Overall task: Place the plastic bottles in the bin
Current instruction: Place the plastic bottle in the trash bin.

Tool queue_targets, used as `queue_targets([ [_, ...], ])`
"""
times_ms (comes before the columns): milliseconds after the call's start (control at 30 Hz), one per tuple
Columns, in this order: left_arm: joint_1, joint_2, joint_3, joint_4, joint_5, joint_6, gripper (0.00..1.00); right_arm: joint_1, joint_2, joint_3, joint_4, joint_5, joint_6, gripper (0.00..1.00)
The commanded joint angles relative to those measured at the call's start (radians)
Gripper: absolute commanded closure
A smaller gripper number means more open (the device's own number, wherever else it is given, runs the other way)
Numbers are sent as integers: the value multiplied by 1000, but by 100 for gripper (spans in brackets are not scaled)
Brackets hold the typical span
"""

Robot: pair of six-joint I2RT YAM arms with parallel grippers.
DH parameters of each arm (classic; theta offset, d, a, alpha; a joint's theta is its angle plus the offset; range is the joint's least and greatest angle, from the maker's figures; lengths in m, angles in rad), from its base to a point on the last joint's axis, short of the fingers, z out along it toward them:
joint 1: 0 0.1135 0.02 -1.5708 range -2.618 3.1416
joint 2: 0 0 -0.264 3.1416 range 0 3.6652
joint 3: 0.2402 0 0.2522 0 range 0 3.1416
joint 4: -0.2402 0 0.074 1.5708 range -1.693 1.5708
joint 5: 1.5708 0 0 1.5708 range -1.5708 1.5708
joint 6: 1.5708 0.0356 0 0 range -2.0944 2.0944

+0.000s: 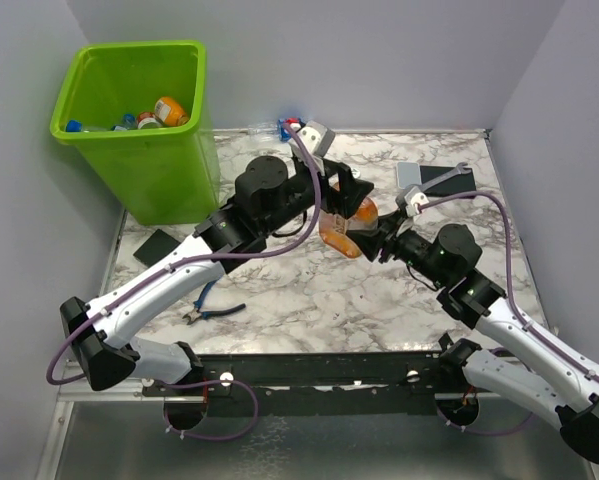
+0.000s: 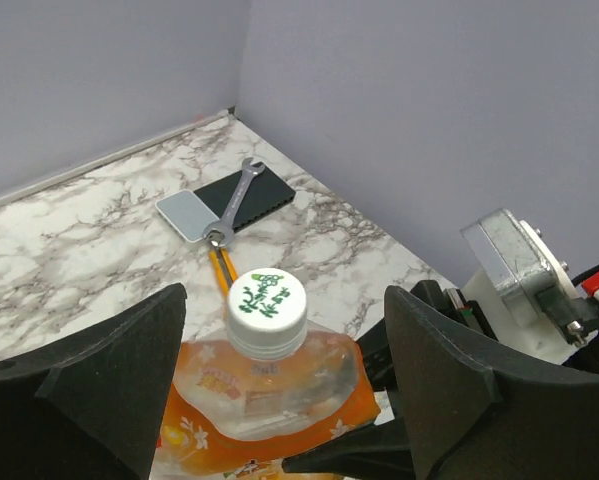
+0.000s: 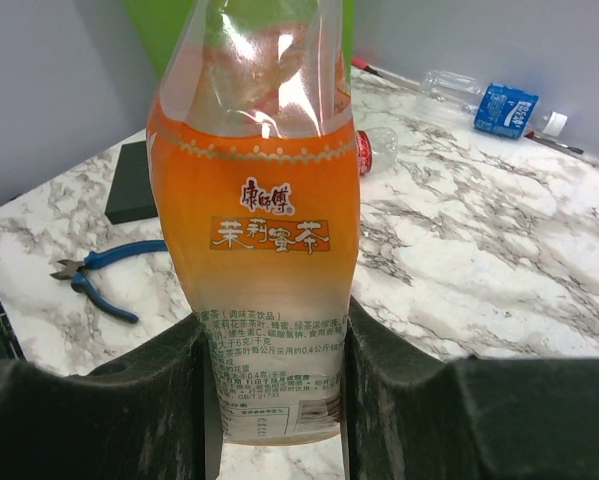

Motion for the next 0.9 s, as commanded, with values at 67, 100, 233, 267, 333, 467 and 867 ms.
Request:
queue_targets([
  [67, -92, 39, 31, -33, -315, 74, 24, 10, 25, 38, 3, 56, -8, 82],
  [100, -100, 45, 31, -35, -340, 80, 26, 9, 28, 39, 4, 55, -7, 82],
  [233, -114, 60, 37, -39, -408, 92, 34, 10, 37, 39, 10, 48, -3, 82],
  [267, -115, 67, 39, -38, -418, 94, 37, 10, 38, 37, 12, 47, -2, 82],
  [333, -115, 74, 43, -39, -427, 97, 42, 10, 39, 35, 15, 43, 1, 82],
  [467, -116, 87, 47, -39, -426, 96, 58, 11, 40, 36, 10, 36, 0, 82],
  [867, -116, 96, 48, -40, -376, 108, 100, 11, 47, 67, -41, 16, 43, 27],
])
